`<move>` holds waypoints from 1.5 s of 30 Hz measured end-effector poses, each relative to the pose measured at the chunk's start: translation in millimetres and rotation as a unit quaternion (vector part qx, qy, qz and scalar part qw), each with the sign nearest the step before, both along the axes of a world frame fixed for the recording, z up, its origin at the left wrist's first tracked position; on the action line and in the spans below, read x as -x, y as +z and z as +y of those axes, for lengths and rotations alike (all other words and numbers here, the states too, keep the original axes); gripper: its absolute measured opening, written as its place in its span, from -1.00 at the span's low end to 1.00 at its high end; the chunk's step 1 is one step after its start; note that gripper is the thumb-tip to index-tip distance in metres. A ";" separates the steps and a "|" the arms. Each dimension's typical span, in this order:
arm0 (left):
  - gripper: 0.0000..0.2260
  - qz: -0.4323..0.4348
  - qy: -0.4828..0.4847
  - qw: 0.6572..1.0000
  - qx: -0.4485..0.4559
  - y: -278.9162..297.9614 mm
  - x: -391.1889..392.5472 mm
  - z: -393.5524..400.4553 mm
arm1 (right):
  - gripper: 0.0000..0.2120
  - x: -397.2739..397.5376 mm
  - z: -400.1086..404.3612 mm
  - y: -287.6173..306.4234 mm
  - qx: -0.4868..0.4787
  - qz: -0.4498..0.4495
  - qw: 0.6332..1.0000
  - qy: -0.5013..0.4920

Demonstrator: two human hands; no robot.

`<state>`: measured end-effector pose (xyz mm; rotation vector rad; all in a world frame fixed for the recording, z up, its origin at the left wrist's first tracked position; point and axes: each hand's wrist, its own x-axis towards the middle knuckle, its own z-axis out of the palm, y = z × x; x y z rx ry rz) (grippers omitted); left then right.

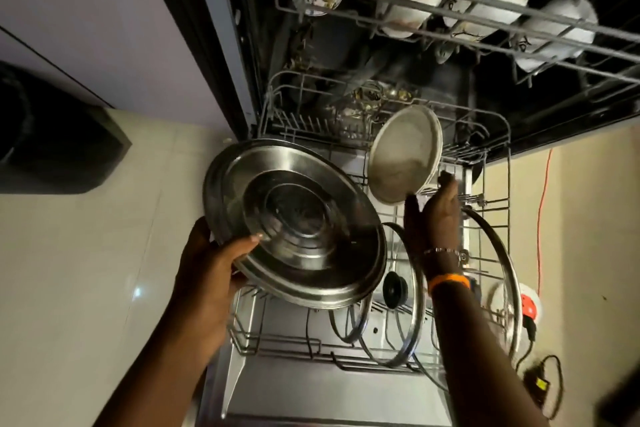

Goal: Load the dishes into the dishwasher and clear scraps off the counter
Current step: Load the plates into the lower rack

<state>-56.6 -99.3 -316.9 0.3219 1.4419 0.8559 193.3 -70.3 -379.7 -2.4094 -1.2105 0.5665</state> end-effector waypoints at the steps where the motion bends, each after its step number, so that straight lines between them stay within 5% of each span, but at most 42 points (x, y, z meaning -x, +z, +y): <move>1: -0.51 -0.015 0.007 1.000 0.006 -0.4 4.8 -6.6 | -0.51 8.3 -13.8 6.2 -0.022 0.035 0.999 -0.005; 3: -0.50 -0.047 0.019 0.999 0.018 -4.1 12.3 -19.1 | -0.57 31.3 -36.6 22.1 -0.017 0.259 0.962 -0.084; 5: -0.52 -0.072 0.032 0.996 0.035 -7.4 20.6 -32.2 | -0.58 49.8 -57.7 33.1 0.000 0.450 0.879 -0.157; 8: -0.56 -0.085 0.037 0.994 0.059 -11.3 36.2 -50.5 | -0.53 61.3 -81.2 40.7 -0.024 0.502 0.846 -0.176; 12: -0.64 -0.026 -0.033 0.995 0.090 -10.7 51.4 -71.8 | -0.37 75.4 -99.6 65.1 -0.056 0.477 0.866 -0.138; 16: -0.66 0.023 -0.033 0.989 0.142 -16.5 59.0 -81.1 | -0.48 86.8 -103.7 98.8 -0.056 0.431 0.900 -0.018; 21: -0.80 0.049 -0.142 0.981 0.119 -18.7 76.2 -100.5 | -0.43 114.0 -107.4 106.9 -0.060 0.220 0.969 0.091; 26: -0.77 0.050 -0.159 0.979 0.116 -16.5 80.9 -108.5 | -0.36 142.8 -116.8 89.6 -0.046 0.069 0.989 0.121; 45: -0.75 0.051 -0.145 0.983 0.103 -18.4 65.3 -108.8 | -0.33 170.0 -119.6 40.4 0.060 0.041 0.985 0.157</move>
